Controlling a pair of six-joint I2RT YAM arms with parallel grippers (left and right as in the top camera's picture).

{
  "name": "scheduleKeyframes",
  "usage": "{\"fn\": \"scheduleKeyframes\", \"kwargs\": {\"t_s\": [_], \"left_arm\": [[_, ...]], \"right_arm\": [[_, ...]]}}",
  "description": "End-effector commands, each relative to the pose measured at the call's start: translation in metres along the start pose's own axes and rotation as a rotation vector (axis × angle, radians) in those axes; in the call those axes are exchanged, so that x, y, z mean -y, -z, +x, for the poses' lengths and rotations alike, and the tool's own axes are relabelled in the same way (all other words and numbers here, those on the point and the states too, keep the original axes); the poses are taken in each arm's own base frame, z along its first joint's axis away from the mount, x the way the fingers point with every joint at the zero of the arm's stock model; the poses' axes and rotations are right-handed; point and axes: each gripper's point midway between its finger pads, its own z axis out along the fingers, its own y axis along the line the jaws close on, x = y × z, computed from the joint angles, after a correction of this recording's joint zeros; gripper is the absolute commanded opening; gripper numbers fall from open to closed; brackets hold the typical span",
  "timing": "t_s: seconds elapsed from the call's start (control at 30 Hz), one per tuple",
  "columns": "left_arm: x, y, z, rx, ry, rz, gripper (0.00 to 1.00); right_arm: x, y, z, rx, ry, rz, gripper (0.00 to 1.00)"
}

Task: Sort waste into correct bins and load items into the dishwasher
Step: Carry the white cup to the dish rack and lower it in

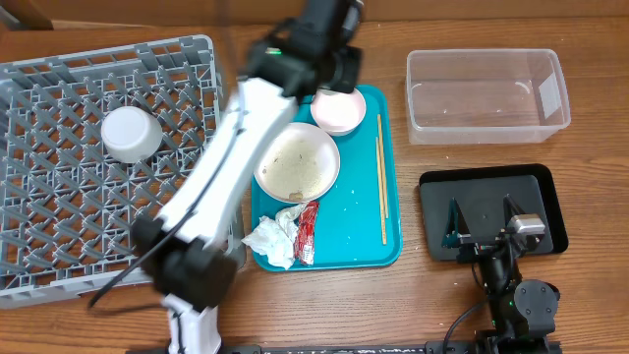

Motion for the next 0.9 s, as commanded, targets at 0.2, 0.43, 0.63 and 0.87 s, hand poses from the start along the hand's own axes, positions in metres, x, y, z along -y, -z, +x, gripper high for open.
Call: {"fn": "scheduleKeyframes", "kwargs": {"t_s": [0.2, 0.43, 0.63, 0.87], "left_arm": [[-0.055, 0.085, 0.025, -0.171, 0.311, 0.269, 0.04], [-0.118, 0.129, 0.039, -0.191, 0.488, 0.486, 0.04], [-0.161, 0.160, 0.049, -0.088, 0.602, 0.694, 0.04], [-0.199, 0.135, 0.093, -0.108, 0.738, 0.719, 0.04]], "right_arm": [[0.002, 0.000, 0.001, 0.007, 0.004, 0.009, 1.00], [0.002, 0.000, 0.001, 0.007, 0.004, 0.009, 1.00], [0.002, 0.000, 0.001, 0.007, 0.004, 0.009, 1.00], [0.002, 0.000, 0.001, 0.007, 0.004, 0.009, 1.00]]}}
